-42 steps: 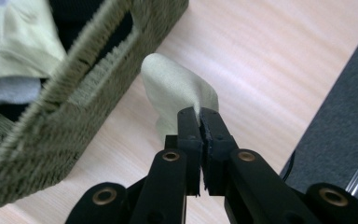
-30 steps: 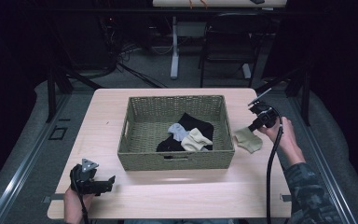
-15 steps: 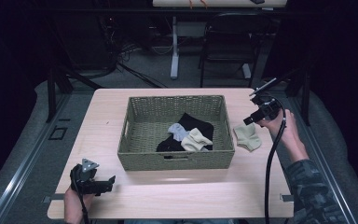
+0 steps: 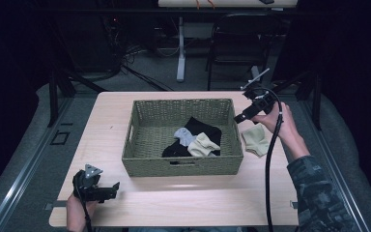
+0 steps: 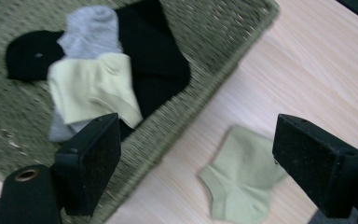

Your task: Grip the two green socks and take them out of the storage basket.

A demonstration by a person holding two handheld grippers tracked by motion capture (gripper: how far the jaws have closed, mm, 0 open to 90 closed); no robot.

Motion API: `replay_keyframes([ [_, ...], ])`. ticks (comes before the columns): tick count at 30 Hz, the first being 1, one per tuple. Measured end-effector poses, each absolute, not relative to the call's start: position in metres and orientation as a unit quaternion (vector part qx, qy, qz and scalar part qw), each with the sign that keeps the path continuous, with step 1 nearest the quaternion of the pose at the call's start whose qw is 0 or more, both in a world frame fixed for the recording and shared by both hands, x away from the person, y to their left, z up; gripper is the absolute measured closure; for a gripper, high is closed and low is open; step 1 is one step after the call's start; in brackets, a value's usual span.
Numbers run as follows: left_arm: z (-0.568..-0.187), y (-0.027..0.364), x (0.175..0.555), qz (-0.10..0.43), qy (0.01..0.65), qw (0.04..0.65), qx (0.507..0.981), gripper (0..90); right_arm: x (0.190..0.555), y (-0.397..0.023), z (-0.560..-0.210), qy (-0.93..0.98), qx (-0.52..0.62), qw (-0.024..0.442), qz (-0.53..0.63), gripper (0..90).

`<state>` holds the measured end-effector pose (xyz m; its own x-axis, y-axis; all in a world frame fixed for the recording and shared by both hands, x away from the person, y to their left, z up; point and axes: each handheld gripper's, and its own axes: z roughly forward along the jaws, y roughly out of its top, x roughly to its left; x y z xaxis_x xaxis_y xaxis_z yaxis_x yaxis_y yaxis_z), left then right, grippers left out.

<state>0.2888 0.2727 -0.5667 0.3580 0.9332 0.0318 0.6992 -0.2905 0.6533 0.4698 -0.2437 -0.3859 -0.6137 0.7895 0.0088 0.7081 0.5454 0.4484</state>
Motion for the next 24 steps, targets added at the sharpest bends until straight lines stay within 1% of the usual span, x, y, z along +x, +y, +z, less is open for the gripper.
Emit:
replay_keyframes([
  [4,-0.567,0.273,0.289,0.210,0.526,0.279,0.775,0.0,0.471,-0.226,-0.380,0.881,0.411,0.098,0.214,12.5],
  [6,-0.566,0.273,0.289,0.209,0.525,0.279,0.776,0.0,0.473,-0.217,-0.378,0.887,0.402,0.091,0.209,9.2],
  [12,-0.567,0.273,0.289,0.209,0.526,0.280,0.775,0.0,0.475,-0.195,-0.381,0.896,0.387,0.082,0.204,5.3],
  [24,-0.566,0.273,0.289,0.208,0.525,0.280,0.776,0.0,0.480,-0.158,-0.402,0.909,0.367,0.055,0.191,0.4],
])
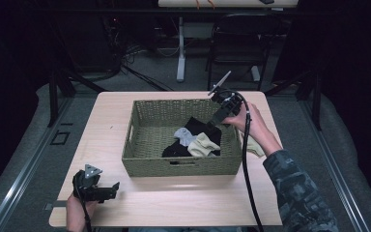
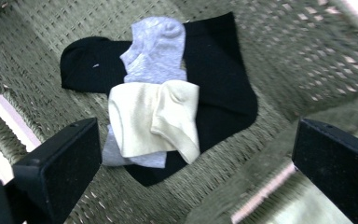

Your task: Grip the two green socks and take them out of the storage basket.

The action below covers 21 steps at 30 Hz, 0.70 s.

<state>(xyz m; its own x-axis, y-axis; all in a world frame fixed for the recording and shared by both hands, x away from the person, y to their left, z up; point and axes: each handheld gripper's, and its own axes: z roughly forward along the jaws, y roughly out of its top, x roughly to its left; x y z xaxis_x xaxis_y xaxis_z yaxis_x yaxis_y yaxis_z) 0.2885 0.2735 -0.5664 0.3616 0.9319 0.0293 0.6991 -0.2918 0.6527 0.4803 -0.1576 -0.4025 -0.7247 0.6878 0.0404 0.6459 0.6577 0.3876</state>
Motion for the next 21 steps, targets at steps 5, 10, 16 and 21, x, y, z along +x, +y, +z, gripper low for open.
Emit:
replay_keyframes([
  [5,-0.566,0.274,0.288,0.208,0.526,0.281,0.775,0.0,0.481,-0.145,-0.415,0.915,0.360,0.044,0.179,0.0],
  [10,-0.566,0.274,0.288,0.208,0.527,0.281,0.775,0.0,0.481,-0.136,-0.429,0.916,0.359,0.033,0.173,0.1],
  [16,-0.566,0.274,0.288,0.209,0.526,0.280,0.776,0.0,0.481,-0.126,-0.449,0.920,0.356,0.015,0.160,3.0],
  [21,-0.566,0.274,0.288,0.208,0.525,0.280,0.776,0.0,0.482,-0.118,-0.466,0.925,0.353,0.002,0.142,7.7],
])
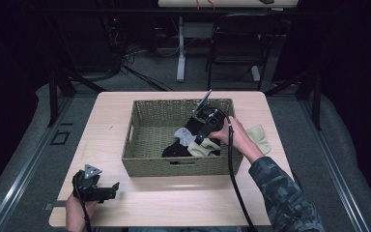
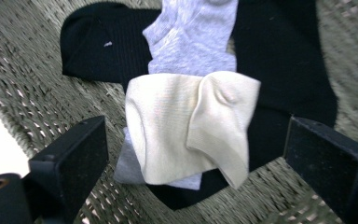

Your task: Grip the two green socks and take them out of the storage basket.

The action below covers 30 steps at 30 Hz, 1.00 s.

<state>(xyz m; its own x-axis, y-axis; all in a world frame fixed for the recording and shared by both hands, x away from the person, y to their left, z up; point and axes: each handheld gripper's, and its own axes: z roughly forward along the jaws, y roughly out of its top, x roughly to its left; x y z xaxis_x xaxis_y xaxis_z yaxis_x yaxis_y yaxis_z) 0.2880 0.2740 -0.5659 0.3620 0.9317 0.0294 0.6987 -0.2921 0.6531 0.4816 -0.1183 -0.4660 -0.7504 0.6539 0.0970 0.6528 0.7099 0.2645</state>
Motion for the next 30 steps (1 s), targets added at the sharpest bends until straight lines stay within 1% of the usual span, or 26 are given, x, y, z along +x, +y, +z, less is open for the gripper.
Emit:
replay_keyframes([
  [3,-0.566,0.274,0.288,0.208,0.525,0.279,0.777,0.0,0.481,-0.115,-0.474,0.926,0.352,-0.003,0.135,9.7],
  [5,-0.566,0.274,0.288,0.208,0.525,0.280,0.777,0.0,0.480,-0.112,-0.479,0.928,0.349,-0.005,0.128,12.8],
  [11,-0.566,0.274,0.288,0.209,0.524,0.279,0.777,0.0,0.479,-0.106,-0.492,0.933,0.343,-0.015,0.109,14.1],
  [14,-0.566,0.274,0.288,0.209,0.525,0.280,0.776,0.0,0.480,-0.104,-0.498,0.935,0.341,-0.018,0.093,17.1],
  [18,-0.565,0.274,0.287,0.210,0.524,0.280,0.776,0.0,0.483,-0.104,-0.505,0.933,0.349,-0.023,0.086,27.2],
  [20,-0.565,0.274,0.287,0.209,0.524,0.280,0.777,0.0,0.484,-0.106,-0.508,0.930,0.357,-0.027,0.083,36.9],
  [23,-0.565,0.274,0.287,0.209,0.524,0.280,0.777,0.0,0.486,-0.108,-0.511,0.928,0.362,-0.029,0.079,47.2],
  [26,-0.565,0.274,0.287,0.209,0.523,0.280,0.778,0.0,0.488,-0.110,-0.511,0.929,0.361,-0.038,0.076,63.4],
  [29,-0.566,0.274,0.288,0.208,0.523,0.280,0.778,0.0,0.487,-0.110,-0.507,0.929,0.361,-0.032,0.079,75.2],
  [30,-0.566,0.274,0.288,0.208,0.523,0.280,0.778,0.0,0.487,-0.110,-0.506,0.928,0.362,-0.031,0.080,77.0],
])
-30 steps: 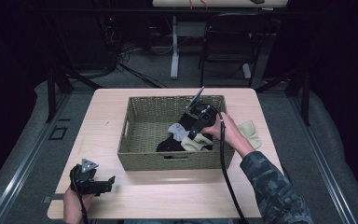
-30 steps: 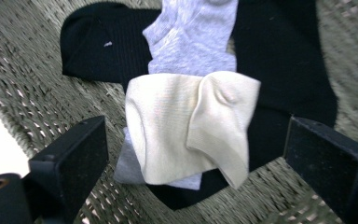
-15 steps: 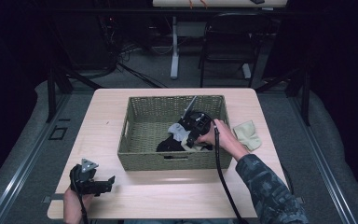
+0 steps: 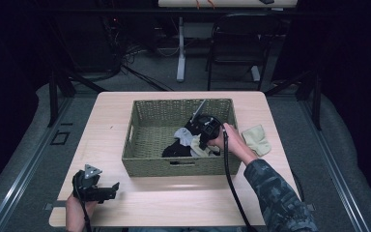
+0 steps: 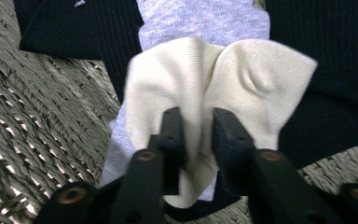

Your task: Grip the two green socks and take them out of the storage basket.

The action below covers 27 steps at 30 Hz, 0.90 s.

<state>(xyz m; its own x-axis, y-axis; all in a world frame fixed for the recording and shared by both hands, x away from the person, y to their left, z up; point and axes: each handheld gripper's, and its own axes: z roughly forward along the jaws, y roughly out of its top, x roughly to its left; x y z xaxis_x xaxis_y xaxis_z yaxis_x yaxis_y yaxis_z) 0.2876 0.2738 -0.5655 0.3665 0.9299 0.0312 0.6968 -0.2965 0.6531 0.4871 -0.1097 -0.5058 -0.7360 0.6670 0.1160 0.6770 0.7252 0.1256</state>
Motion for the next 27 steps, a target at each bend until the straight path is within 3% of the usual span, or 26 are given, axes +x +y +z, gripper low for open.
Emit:
replay_keyframes([
  [4,-0.565,0.274,0.287,0.208,0.523,0.280,0.777,0.0,0.486,-0.112,-0.498,-0.928,-0.360,0.032,-0.089,81.4],
  [27,-0.566,0.273,0.288,0.208,0.523,0.281,0.777,0.0,0.484,-0.133,-0.438,-0.924,-0.362,0.000,-0.125,82.3],
])
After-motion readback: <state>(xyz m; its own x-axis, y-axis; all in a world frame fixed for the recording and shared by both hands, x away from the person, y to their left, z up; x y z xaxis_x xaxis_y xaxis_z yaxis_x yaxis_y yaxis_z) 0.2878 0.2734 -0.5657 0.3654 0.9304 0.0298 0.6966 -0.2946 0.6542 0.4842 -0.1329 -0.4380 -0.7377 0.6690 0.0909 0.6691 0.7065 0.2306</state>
